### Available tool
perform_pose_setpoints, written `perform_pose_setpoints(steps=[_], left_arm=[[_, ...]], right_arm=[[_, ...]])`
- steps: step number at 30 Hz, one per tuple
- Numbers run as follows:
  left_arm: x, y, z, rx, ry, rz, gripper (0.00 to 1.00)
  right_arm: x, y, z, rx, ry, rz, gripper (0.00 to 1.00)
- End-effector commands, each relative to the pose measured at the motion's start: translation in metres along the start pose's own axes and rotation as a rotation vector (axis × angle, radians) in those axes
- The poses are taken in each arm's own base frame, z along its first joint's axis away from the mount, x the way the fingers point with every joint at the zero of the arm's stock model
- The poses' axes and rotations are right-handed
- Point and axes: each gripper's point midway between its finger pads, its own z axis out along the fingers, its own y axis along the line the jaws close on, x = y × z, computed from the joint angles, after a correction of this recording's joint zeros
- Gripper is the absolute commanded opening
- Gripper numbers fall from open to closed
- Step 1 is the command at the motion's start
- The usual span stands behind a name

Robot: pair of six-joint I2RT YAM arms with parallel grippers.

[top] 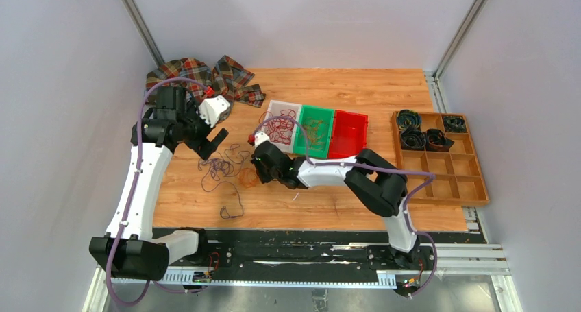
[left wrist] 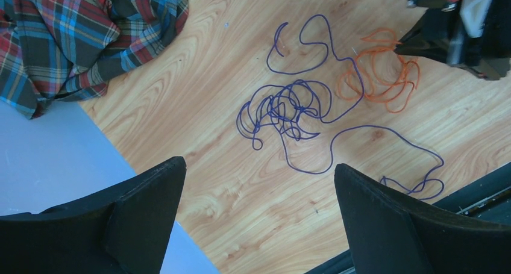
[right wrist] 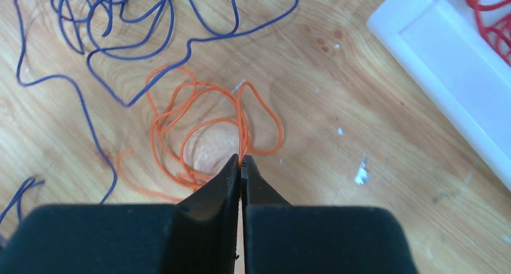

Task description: Untangle the cables

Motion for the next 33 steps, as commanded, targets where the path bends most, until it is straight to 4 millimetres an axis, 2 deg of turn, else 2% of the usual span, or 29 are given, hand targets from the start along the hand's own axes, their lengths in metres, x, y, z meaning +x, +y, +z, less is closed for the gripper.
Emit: perform_pose_setpoints(steps=[1,5,11,17,20,23,26,30,33], left_arm=[[-0.010,0.004,-0.008,-0.011,-0.041,0.022,0.98],[-0.010,-0.003,-0.003,0.027,-0.049,0.021,0.98],[-0.002,-0.014,0.005,0.076,-0.040,0.020,0.98],[0.007,-0.025,0.013,0.120,-0.029,0.011,0.98],[0.010,-0.033,0.020,0.164,-0.024,-0.004,0.98],[0.017,-0.042,0.033,0.217,-0.003,-0.042,0.98],[0.024,-0.043,0.046,0.228,0.028,-0.091,0.98],[0.031,-0.034,0.056,0.171,0.059,-0.119,0.98],[0.033,-0.026,0.053,0.124,0.073,-0.123,0.98]], right_arm=[[-0.042,-0.003,-0.043,0.003,-0.109,-0.035,0.01],[-0.051,-0.013,-0.081,-0.012,-0.148,-0.029,0.01],[-0.054,-0.031,-0.138,-0.023,-0.201,-0.055,0.01],[-0.075,-0.053,-0.193,-0.082,-0.294,0.002,0.01],[-0.087,-0.067,-0.214,-0.106,-0.343,0.023,0.01],[-0.093,-0.089,-0.219,-0.089,-0.349,0.037,0.01],[-0.097,-0.117,-0.215,-0.040,-0.333,0.061,0.01],[-0.105,-0.161,-0.204,0.135,-0.310,0.048,0.01],[-0.113,-0.182,-0.190,0.203,-0.287,0.054,0.01]])
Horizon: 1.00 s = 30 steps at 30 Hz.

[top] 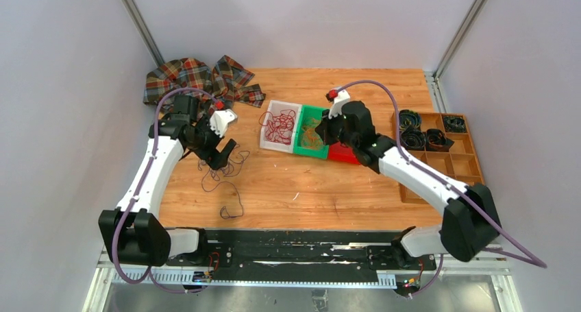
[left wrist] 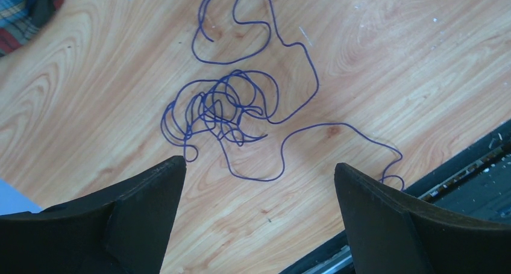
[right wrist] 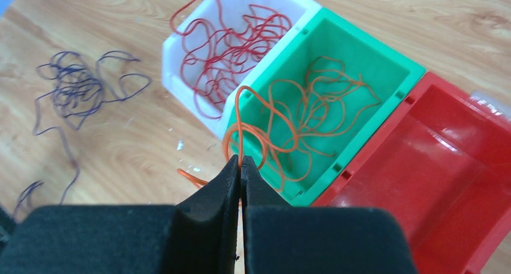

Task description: Untangle the cables

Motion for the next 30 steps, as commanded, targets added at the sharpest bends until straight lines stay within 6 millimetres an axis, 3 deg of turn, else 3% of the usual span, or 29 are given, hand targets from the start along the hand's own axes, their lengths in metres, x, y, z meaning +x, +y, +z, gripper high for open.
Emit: perform_pose_setpoints(steps=[1,8,17,20,24,25,27,28,30], left_arm=[[-0.007,0.020,-0.009,-0.114,-0.019,-0.034,0.98],[-0.014,0.064,-0.043,-0.395,-0.004,-0.101,0.98],[-0.014,0.078,-0.050,-0.478,-0.002,-0.091,0.98],[-0.016,0.079,-0.056,-0.492,-0.010,-0.077,0.98],[-0.018,0.076,-0.057,-0.479,-0.020,-0.060,0.98],[-0.018,0.074,-0.057,-0.466,-0.020,-0.057,0.98],[-0.017,0.071,-0.054,-0.447,-0.013,-0.055,0.98],[-0.016,0.070,-0.054,-0.444,-0.008,-0.054,0.98],[-0.013,0.069,-0.053,-0.436,0.004,-0.047,0.98]], right_arm=[[-0.018,-0.030,0.021,0.112,0.011,-0.054,0.01],[-0.022,-0.066,0.055,0.252,0.051,-0.156,0.01],[-0.009,-0.105,0.096,0.342,0.199,-0.282,0.02],[-0.007,-0.115,0.101,0.354,0.213,-0.244,0.02],[-0.010,-0.114,0.100,0.360,0.187,-0.189,0.04],[-0.007,-0.113,0.101,0.356,0.185,-0.173,0.07],[0.002,-0.108,0.104,0.349,0.196,-0.161,0.35],[0.005,-0.106,0.103,0.353,0.202,-0.161,0.44],[0.003,-0.099,0.099,0.349,0.195,-0.160,0.53]])
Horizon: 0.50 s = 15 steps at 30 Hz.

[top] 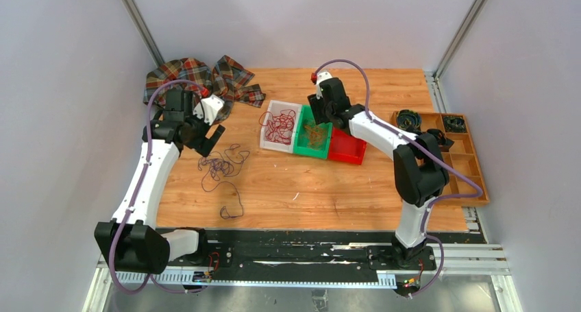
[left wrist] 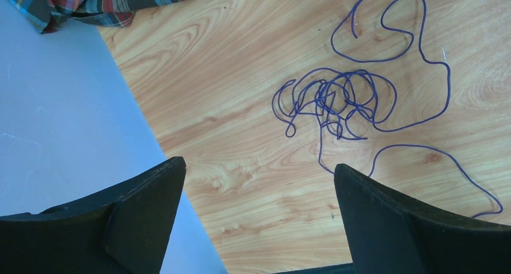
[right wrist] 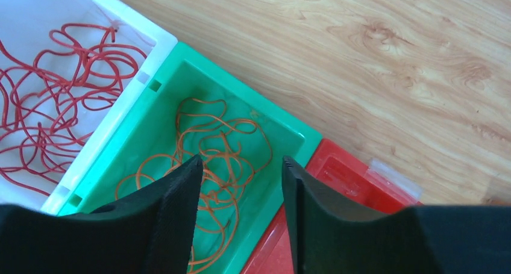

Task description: Untangle the cables

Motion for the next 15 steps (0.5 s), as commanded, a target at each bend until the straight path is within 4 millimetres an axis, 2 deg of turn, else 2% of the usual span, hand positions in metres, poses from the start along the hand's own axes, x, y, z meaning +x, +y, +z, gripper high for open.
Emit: perform_pose_setpoints(steps=[1,6,8,10,15], left_arm=[[-0.003,0.002,-0.010,0.000,-0.022,0.023,0.98],[0.011,-0.005,-0.003,0.021,0.014,0.046,0.98],[0.015,-0.010,0.002,0.041,0.024,0.045,0.98],[0.019,-0.016,0.007,0.072,0.036,0.042,0.99],[0.032,-0.021,0.031,0.098,0.090,0.059,0.94]], right_arm=[[-0.007,0.008,-0.015,0.004,-0.034,0.023,0.55],[-0.031,0.004,-0.041,0.002,-0.111,0.052,0.56],[-0.036,0.010,-0.055,-0.017,-0.155,0.060,0.56],[-0.040,0.022,-0.072,-0.039,-0.207,0.055,0.60],[-0.025,0.073,-0.102,-0.133,-0.282,0.016,0.65]])
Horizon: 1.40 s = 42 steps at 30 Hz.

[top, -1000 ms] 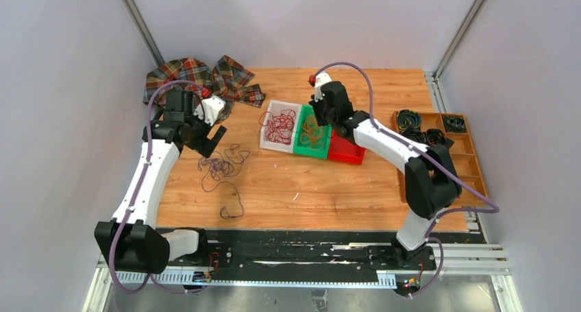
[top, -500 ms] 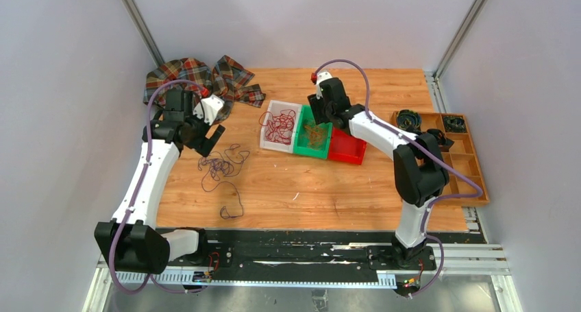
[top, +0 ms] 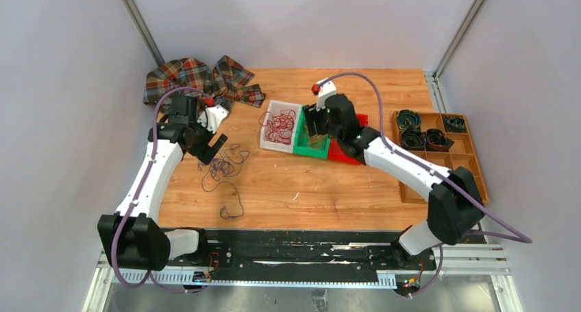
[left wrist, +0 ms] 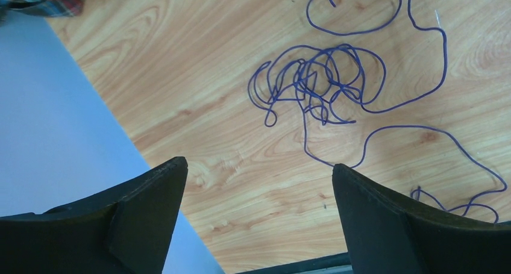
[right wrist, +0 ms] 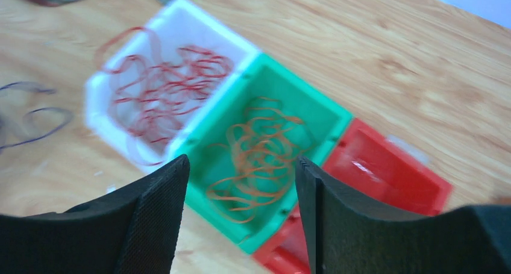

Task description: Untangle the cables

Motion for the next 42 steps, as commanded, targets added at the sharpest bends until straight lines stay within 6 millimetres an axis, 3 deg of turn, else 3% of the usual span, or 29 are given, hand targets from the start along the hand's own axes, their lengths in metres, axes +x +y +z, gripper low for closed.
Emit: perform_pose_setpoints(steps=[1,7,15,24,32,36,39,42], left_arm=[[0.011,-0.004,0.025,0.047,0.037,0.038,0.93],[0.021,-0.009,0.060,0.118,0.087,0.168,0.90],[-0.006,-0.011,0.097,0.196,0.011,0.218,0.85],[0.003,-0.014,0.128,0.272,0.092,0.285,0.55],[0.014,-0.023,0.136,0.325,0.119,0.324,0.50],[0.004,-0.020,0.138,0.321,0.102,0.295,0.27],[-0.008,-0.021,0.123,0.330,0.067,0.275,0.10],[-0.018,-0.030,0.092,0.354,0.028,0.259,0.07]], right_arm=[[0.004,0.052,-0.020,-0.089,-0.078,-0.014,0.65],[0.036,0.087,-0.040,-0.164,-0.088,-0.013,0.54],[0.042,0.097,-0.054,-0.194,-0.107,0.038,0.39],[0.044,0.105,-0.053,-0.207,-0.088,0.052,0.30],[0.041,0.104,-0.049,-0.188,-0.085,0.053,0.26],[0.034,0.105,-0.051,-0.195,-0.100,0.061,0.20],[0.032,0.105,-0.053,-0.197,-0.103,0.068,0.16],[0.028,0.106,-0.057,-0.209,-0.117,0.095,0.18]])
